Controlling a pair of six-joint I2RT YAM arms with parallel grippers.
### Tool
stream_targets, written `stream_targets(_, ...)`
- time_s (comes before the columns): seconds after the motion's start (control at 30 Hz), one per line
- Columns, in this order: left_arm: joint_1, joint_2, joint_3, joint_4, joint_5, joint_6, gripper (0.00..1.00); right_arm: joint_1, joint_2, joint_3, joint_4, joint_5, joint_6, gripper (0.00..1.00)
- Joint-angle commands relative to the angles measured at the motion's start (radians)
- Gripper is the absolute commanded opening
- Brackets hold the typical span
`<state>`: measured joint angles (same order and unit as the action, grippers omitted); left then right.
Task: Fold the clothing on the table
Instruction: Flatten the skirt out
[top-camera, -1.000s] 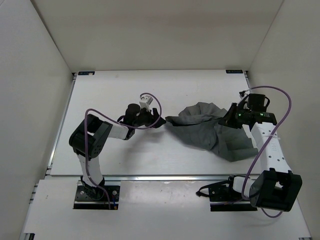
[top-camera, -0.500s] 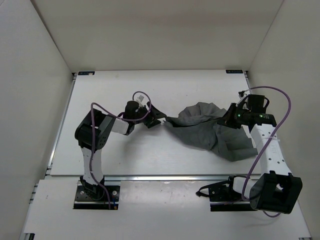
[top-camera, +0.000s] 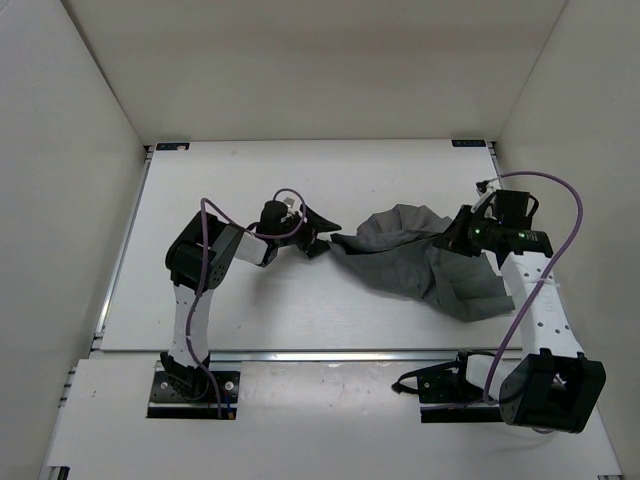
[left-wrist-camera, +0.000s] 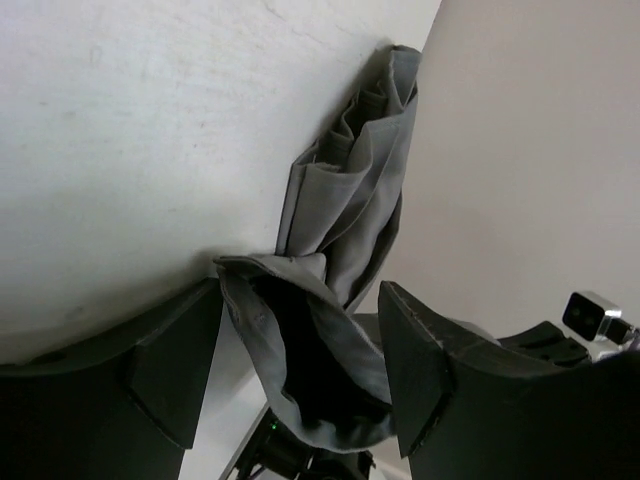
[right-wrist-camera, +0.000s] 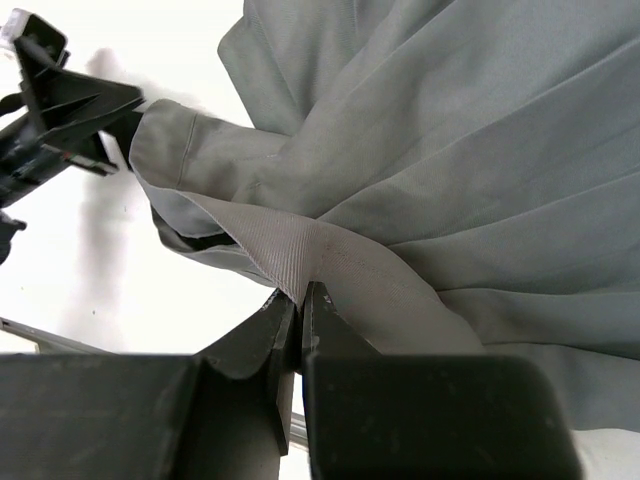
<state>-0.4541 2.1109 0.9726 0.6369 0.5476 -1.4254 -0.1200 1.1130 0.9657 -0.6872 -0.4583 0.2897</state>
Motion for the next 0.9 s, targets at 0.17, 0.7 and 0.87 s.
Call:
stream_targets(0.17,-0.015,0.061,0.074,-0.013,0.038,-0.066,0.55,0.033,-0.03,-0.015,0.074,-0.037,0.002,0.0)
stream_targets(0.7,0.127,-0.34,-0.028,-0.114,-0.004,0.11,0.0,0.053,-0.185,0.057,0.115,-0.123,-0.11,0.0)
stream_targets(0.87,0.146,-0.645,0.109,-0.481,-0.116,0.37,0.0,0.063,-0.154,0.209,0.146,-0.183,-0.104,0.0)
